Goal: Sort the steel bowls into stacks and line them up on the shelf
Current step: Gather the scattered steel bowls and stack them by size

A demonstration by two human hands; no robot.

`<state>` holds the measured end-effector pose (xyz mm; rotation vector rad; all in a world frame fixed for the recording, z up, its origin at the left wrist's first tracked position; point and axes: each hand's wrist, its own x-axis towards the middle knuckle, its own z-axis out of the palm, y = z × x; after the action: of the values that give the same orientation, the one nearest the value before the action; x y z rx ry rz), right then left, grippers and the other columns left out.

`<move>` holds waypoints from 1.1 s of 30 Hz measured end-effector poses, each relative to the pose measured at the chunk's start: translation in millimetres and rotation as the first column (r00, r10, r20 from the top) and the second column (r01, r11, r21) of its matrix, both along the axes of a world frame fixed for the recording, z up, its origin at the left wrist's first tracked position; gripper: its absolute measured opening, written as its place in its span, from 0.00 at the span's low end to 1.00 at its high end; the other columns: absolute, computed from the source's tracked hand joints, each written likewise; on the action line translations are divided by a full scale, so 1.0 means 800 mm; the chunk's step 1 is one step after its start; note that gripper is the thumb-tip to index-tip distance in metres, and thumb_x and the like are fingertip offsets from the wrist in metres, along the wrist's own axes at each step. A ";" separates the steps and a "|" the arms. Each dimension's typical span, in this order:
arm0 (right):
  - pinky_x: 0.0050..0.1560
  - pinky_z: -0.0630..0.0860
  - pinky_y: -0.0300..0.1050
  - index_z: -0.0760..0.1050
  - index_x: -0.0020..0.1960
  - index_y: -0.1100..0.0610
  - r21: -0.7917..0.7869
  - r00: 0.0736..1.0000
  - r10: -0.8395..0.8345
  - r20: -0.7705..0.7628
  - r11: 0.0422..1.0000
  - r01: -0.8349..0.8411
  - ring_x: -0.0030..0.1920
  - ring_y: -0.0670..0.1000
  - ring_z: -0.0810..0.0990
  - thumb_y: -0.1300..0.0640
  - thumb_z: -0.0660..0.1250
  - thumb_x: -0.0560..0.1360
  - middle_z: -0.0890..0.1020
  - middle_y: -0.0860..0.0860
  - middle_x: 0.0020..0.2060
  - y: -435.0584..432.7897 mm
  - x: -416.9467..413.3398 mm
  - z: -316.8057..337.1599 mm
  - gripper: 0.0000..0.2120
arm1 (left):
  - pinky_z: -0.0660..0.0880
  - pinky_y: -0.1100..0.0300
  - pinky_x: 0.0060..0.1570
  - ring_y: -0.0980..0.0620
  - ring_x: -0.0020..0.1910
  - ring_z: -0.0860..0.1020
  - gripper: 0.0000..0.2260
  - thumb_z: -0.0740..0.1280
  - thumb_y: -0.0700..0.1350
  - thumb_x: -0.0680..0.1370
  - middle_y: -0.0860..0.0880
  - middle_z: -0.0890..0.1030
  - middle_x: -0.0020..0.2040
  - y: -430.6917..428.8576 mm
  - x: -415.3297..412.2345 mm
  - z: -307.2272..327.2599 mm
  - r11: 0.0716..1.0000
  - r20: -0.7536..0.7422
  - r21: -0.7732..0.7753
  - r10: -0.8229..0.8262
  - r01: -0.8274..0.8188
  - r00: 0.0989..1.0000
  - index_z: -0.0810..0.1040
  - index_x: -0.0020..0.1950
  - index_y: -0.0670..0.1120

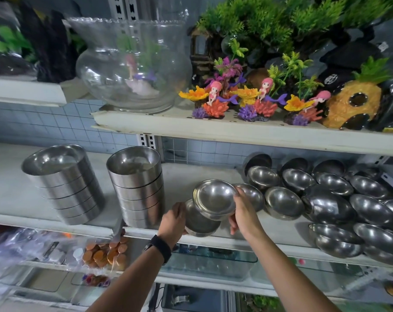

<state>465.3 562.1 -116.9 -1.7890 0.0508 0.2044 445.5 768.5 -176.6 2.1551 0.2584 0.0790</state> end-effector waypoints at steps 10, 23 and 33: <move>0.36 0.78 0.51 0.68 0.68 0.33 -0.023 0.999 -0.042 0.014 0.999 0.042 0.39 0.50 0.82 0.41 0.50 0.83 0.84 0.51 0.47 0.022 0.003 -0.036 0.16 | 0.83 0.48 0.48 0.39 0.49 0.84 0.09 0.61 0.46 0.84 0.45 0.82 0.51 0.012 0.007 -0.016 0.998 -0.037 0.057 -0.015 0.017 0.999 0.77 0.61 0.47; 0.59 0.60 0.26 0.68 0.67 0.44 -0.026 0.996 -0.030 0.087 0.999 0.032 0.63 0.38 0.66 0.55 0.51 0.86 0.71 0.35 0.58 0.033 -0.004 -0.024 0.14 | 0.76 0.65 0.40 0.47 0.49 0.82 0.16 0.53 0.51 0.86 0.46 0.84 0.49 0.009 0.003 -0.009 0.989 -0.057 -0.138 0.050 -0.057 0.997 0.80 0.55 0.47; 0.60 0.65 0.39 0.75 0.62 0.43 -0.093 0.997 -0.028 0.068 0.995 0.034 0.56 0.42 0.73 0.57 0.52 0.85 0.74 0.34 0.51 0.037 0.005 -0.040 0.15 | 0.82 0.44 0.51 0.47 0.48 0.84 0.26 0.52 0.68 0.75 0.50 0.85 0.45 0.021 0.007 -0.024 0.956 -0.107 -0.275 0.072 -0.099 0.992 0.82 0.53 0.54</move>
<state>468.9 591.9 -148.7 -1.8867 0.0416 0.1217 451.2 784.9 -196.1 1.8677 0.3949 -0.0121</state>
